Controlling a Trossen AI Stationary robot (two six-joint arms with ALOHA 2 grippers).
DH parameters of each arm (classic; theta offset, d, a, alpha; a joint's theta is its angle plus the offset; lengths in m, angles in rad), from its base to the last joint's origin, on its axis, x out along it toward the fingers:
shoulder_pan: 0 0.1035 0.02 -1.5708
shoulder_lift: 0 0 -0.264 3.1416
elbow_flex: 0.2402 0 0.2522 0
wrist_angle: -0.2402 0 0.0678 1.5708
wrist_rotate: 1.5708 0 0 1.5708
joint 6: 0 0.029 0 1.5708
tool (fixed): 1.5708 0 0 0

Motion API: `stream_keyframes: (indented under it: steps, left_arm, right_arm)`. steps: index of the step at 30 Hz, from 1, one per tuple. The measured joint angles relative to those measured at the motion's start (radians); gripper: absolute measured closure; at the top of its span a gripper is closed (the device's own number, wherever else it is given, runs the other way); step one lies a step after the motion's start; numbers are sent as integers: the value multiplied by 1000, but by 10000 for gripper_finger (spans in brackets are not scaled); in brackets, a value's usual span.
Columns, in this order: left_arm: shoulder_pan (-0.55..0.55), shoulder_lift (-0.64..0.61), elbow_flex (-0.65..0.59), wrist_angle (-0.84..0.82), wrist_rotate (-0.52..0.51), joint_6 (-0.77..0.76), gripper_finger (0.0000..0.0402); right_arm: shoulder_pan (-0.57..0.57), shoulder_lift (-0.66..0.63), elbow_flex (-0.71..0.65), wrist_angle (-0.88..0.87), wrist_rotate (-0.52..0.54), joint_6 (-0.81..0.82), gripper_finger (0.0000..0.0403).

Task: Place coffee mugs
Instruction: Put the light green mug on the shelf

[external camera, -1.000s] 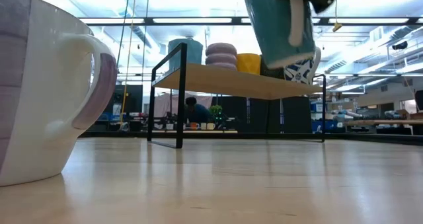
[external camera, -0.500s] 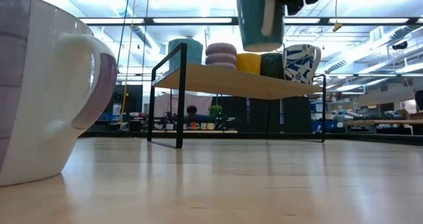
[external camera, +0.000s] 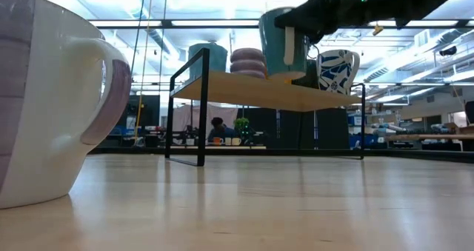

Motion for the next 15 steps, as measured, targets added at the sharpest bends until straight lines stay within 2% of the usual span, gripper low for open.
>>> stream_keyframes:
  steps: [9, 15]
  left_arm:
    - [0, 0, 0, 0, 0, 1, 260]
    - [0, 0, 0, 0, 0, 1, 260]
  right_arm:
    - [-79, 1, 0, -41, -76, 48, 362]
    - [-80, 1, 1, -51, -24, 63, 357]
